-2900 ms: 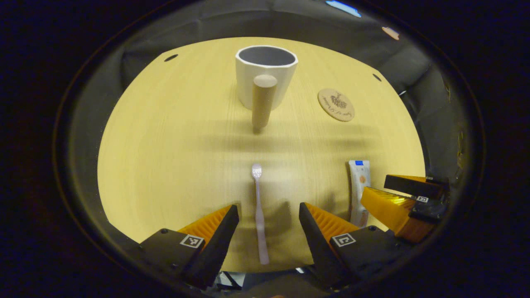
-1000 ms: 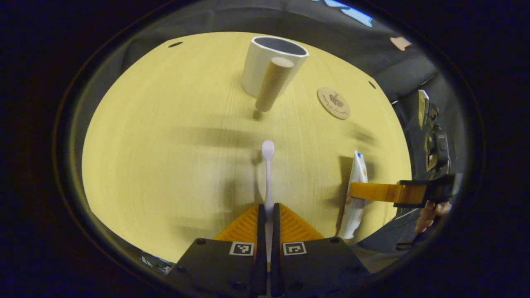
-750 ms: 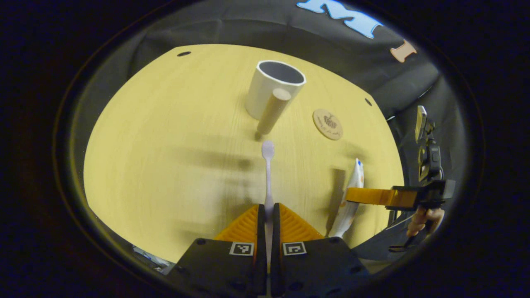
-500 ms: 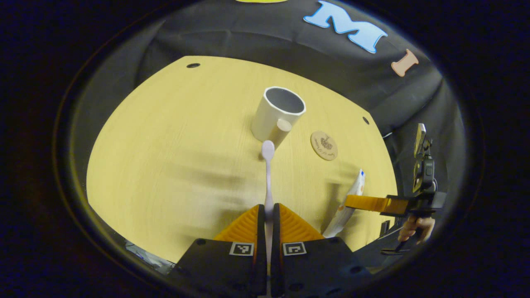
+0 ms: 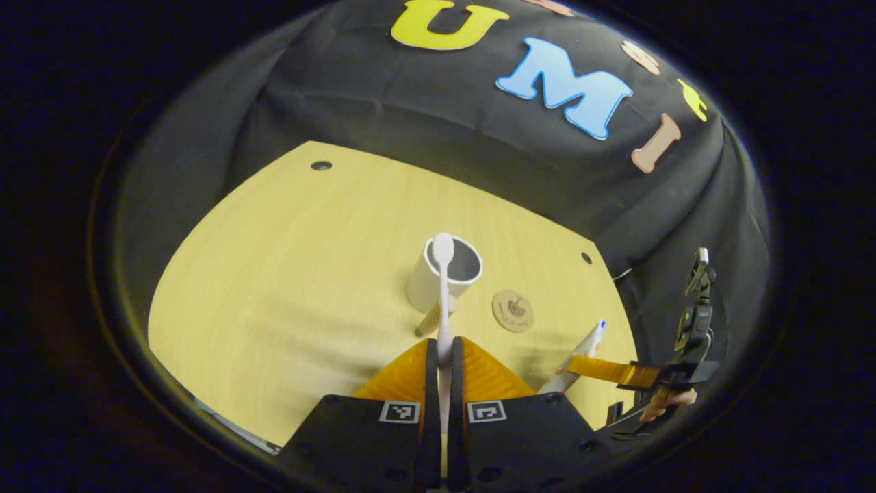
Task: Put the toothbrush and toothpaste on the desktop into the cup, then pick up the cup and place it on the coaster on the desktop.
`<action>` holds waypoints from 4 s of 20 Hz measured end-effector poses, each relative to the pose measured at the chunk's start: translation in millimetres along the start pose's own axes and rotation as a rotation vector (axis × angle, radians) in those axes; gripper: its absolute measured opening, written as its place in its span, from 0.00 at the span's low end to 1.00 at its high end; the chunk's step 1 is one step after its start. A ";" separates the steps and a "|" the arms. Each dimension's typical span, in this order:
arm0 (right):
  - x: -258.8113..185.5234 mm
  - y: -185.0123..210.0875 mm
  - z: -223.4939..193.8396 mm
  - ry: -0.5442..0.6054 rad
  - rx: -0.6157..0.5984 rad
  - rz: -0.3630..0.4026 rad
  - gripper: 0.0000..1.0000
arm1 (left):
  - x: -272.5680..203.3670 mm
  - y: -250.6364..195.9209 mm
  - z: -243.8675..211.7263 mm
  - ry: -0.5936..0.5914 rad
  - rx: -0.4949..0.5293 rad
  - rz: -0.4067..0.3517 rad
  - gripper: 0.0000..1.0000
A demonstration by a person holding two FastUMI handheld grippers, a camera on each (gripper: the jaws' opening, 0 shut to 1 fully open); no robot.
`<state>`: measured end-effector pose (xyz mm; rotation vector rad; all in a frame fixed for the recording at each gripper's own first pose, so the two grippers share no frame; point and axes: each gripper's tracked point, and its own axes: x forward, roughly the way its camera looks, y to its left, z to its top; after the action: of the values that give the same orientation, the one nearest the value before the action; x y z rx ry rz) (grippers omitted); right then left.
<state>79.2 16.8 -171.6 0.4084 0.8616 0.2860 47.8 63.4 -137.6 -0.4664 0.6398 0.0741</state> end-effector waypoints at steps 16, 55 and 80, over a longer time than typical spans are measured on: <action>-2.8 17.3 77.2 -0.188 -0.058 0.040 0.16 | 49.5 -41.1 168.0 -0.430 0.083 -0.153 0.11; 7.9 70.9 114.5 -0.255 -0.170 0.082 0.16 | 114.9 -0.4 76.4 -0.239 0.162 -0.049 0.79; 131.2 180.6 122.9 -0.352 -0.682 0.037 0.16 | 27.8 78.2 66.1 -0.228 0.078 0.045 0.89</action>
<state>242.2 201.2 -105.7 -0.1619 0.3723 0.5017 90.7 160.4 -138.5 -0.3621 0.4276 0.1423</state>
